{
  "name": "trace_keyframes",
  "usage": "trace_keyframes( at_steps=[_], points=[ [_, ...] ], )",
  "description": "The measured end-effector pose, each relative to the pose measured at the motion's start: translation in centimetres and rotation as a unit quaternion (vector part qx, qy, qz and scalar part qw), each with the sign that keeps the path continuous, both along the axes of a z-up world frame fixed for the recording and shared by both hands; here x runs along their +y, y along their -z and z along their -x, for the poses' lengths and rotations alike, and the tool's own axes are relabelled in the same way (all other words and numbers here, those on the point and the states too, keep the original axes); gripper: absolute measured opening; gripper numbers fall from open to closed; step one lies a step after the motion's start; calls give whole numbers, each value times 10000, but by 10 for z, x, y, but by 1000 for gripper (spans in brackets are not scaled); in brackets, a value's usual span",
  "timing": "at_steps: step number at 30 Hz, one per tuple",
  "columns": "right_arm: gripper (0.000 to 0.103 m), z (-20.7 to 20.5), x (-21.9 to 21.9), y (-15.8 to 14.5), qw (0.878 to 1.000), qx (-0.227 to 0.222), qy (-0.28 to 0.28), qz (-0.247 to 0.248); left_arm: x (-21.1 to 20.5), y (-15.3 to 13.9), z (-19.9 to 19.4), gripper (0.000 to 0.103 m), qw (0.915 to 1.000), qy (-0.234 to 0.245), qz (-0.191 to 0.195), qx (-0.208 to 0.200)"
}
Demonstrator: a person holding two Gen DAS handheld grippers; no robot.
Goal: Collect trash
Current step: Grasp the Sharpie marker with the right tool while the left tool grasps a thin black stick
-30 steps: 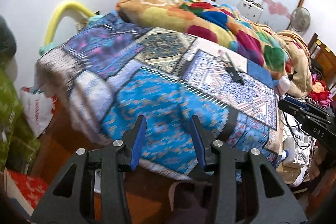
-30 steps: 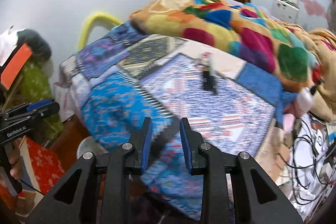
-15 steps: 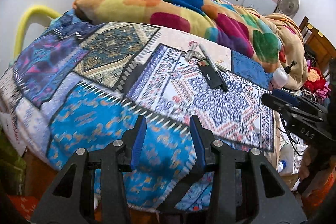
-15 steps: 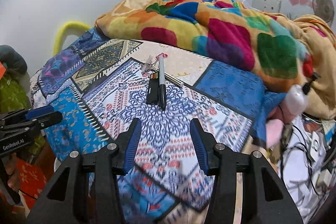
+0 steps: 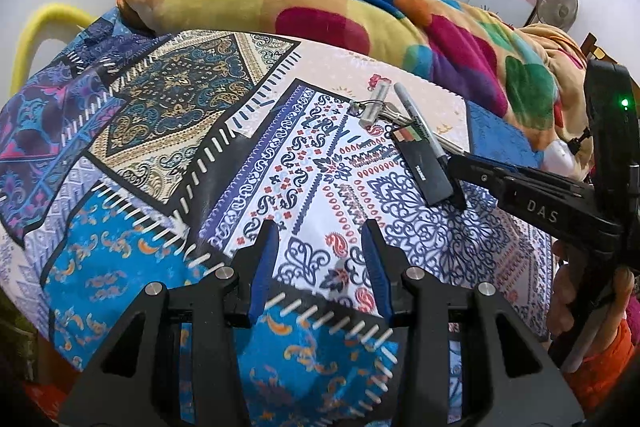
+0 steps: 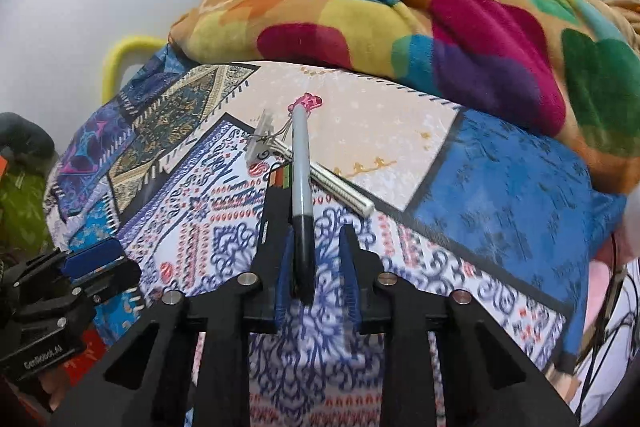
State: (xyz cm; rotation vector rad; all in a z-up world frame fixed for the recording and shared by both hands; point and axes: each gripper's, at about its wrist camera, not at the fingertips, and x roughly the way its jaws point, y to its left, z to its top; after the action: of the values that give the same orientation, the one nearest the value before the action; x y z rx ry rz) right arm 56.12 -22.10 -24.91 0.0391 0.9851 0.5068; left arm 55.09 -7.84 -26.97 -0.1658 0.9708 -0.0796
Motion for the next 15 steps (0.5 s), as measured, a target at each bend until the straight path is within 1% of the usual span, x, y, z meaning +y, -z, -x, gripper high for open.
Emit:
trace_keyframes(
  at_steps=[4, 6, 9, 11, 12, 15],
  points=[
    [15, -6, 5, 2, 10000, -5, -62, 5, -1, 5, -6, 42, 10000, 28, 19, -19],
    [15, -13, 6, 6, 9999, 124, -66, -12, -1, 6, -9, 42, 10000, 30, 41, -6],
    [15, -18, 6, 5, 9998, 156, -59, -55, -2, 8, -11, 42, 10000, 24, 75, 7],
    [14, -19, 8, 5, 9999, 117, -69, -25, -4, 8, -13, 42, 10000, 30, 86, 12],
    [12, -19, 10, 5, 9999, 69, -107, 39, -5, 7, -14, 42, 9999, 46, 92, 22],
    [11, -15, 9, 4, 9999, -5, -89, 89, -12, 6, -18, 42, 9999, 104, 124, 57]
  ],
)
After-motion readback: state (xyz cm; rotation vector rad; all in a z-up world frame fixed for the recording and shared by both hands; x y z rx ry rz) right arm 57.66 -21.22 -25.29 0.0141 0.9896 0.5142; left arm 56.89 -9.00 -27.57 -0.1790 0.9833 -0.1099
